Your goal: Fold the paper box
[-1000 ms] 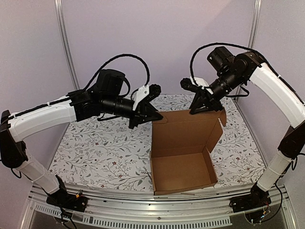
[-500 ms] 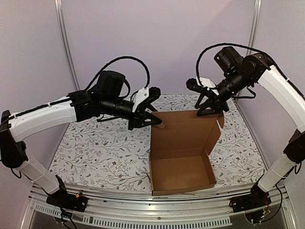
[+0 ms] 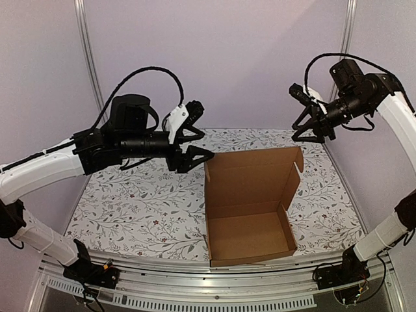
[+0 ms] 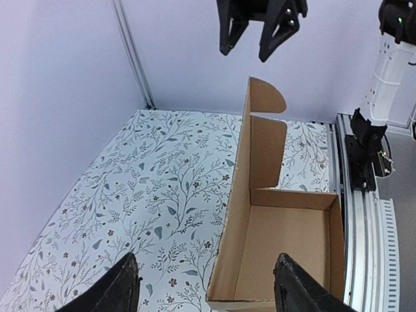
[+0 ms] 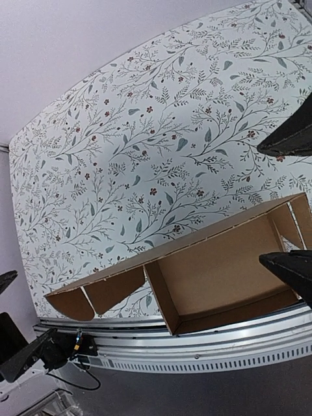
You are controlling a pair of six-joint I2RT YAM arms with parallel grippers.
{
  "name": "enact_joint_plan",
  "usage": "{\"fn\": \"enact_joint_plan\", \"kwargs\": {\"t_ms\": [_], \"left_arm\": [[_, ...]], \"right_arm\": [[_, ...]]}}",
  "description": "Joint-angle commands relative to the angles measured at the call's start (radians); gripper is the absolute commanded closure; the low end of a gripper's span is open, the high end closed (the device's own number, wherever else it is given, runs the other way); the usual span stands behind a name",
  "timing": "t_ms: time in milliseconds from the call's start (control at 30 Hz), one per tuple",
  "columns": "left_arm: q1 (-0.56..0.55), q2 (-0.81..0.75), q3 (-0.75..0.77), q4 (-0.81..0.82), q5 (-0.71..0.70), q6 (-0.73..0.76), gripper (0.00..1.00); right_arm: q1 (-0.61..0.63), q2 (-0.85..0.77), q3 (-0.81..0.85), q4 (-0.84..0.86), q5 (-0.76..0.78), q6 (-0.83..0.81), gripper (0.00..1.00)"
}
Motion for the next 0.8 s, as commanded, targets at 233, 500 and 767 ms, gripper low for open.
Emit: {"fn": "enact_joint_plan", "kwargs": {"t_ms": [233,500,767], "left_arm": [[-0.187,-0.250,-0.187,-0.018,-0.676,-0.445,0.36],[-0.331,-0.279,-0.338,-0.042,-0.740,-0.477,0.37],[-0.410,-0.127,-0.282,-0.044,-0.851,-0.509,0.37]], "right_arm": [[-0.134,-0.278,-0.364,0.193,-0.047,0.258,0.48],[-0.156,-0.470,-0.577,0.323,-0.022,0.347,0.44],[-0.208,-0.503,-0.662,0.378,-0.055,0.386,0.42]]}}
